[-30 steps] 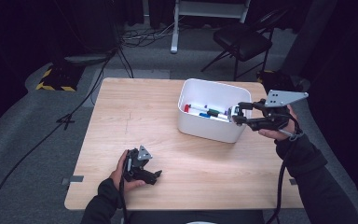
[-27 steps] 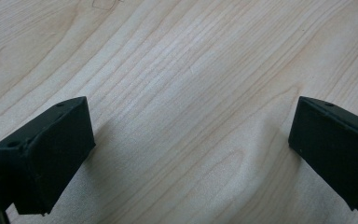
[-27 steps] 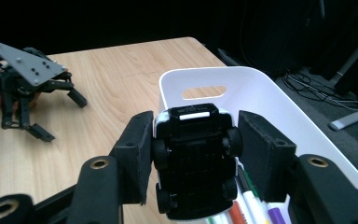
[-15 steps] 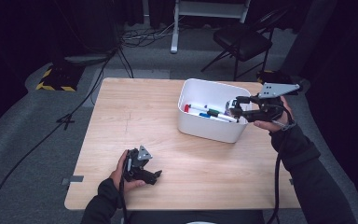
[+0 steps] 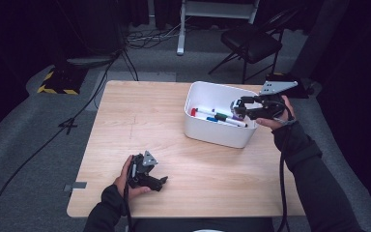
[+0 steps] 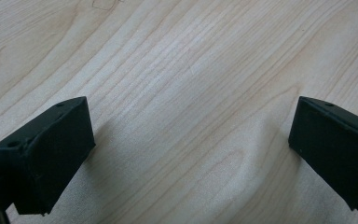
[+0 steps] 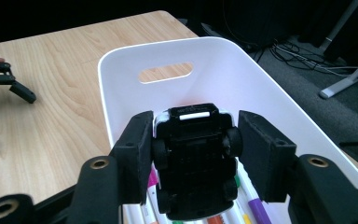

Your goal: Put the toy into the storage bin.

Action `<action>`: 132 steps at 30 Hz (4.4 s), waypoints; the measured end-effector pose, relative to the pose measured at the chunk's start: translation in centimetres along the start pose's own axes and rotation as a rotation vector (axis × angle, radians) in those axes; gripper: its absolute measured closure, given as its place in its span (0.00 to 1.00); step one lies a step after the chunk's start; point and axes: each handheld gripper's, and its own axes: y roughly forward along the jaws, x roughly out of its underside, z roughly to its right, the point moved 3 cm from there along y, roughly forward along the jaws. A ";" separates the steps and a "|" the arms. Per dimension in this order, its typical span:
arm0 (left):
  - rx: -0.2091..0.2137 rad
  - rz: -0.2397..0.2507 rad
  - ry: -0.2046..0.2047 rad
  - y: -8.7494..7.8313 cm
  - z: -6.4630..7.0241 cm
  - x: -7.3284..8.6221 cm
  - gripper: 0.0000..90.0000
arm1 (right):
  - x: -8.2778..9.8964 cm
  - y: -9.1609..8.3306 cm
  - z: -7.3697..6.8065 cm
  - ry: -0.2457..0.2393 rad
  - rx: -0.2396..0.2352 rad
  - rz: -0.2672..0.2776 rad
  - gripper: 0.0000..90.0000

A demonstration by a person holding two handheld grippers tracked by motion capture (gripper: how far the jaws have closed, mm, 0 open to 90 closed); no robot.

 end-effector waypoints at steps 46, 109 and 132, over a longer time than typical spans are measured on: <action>-0.004 0.002 0.004 0.0 0.0 0.0 0.00 | 3.3 3.4 1.8 -0.072 -0.005 -0.381 0.53; 0.000 -0.001 0.000 0.0 0.0 0.0 0.00 | 4.0 0.9 0.5 0.003 0.123 -0.159 0.24; 0.002 0.000 -0.003 0.0 0.0 0.0 0.00 | 5.2 -3.2 -2.1 0.010 0.139 0.007 0.23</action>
